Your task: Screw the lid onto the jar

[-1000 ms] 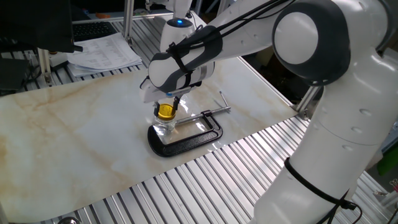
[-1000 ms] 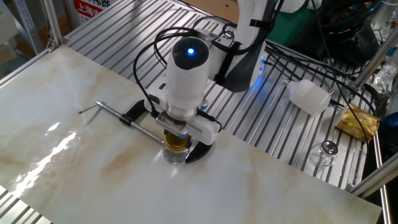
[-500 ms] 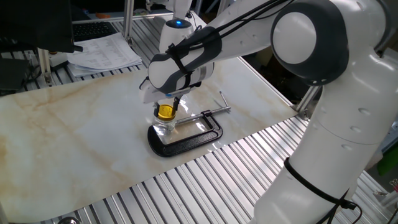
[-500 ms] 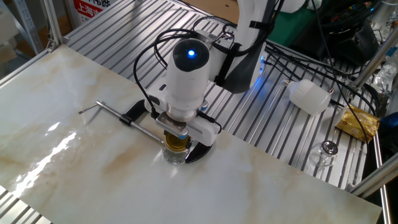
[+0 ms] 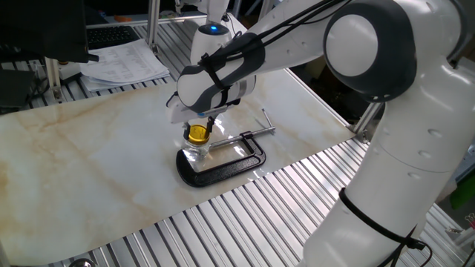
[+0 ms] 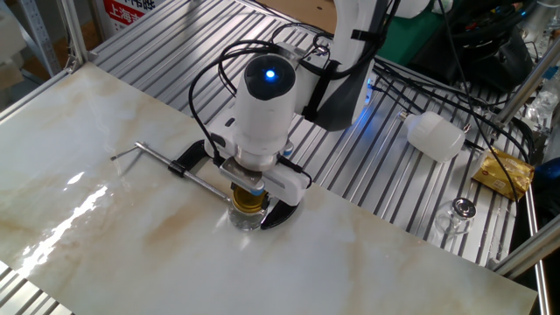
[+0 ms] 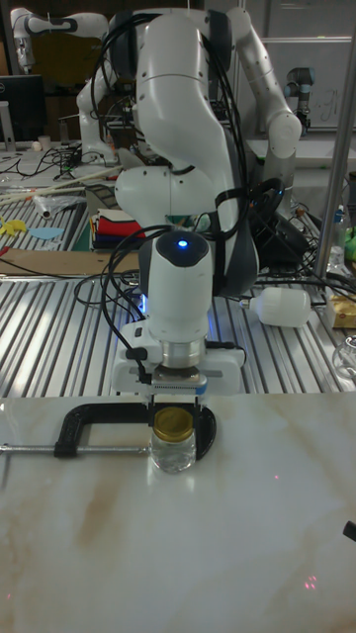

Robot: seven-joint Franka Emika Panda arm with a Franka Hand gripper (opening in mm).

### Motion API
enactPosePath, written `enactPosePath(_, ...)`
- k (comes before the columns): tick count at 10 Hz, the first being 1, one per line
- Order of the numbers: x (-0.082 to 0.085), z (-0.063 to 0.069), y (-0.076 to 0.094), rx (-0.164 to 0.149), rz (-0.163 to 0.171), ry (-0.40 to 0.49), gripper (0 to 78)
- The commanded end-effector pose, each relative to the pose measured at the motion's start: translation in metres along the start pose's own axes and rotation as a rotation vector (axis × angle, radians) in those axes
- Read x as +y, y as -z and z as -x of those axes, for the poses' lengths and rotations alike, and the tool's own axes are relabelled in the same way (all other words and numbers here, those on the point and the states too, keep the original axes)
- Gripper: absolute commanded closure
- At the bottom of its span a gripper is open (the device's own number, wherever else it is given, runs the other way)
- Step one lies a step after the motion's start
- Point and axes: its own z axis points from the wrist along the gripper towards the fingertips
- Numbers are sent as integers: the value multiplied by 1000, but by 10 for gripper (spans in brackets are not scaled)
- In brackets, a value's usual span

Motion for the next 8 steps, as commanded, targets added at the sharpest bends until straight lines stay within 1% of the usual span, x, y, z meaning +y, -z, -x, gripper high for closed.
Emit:
enactPosePath(1, 4, 0, -6, 17, -4, -9, 764)
enactPosePath(2, 3, 1, -8, 31, -1, -15, 764)
enactPosePath(5, 4, 1, -10, 29, 0, -28, 764)
enactPosePath(6, 5, -1, -11, 30, 2, -51, 764)
enactPosePath(8, 5, -1, -12, 44, 2, -90, 764)
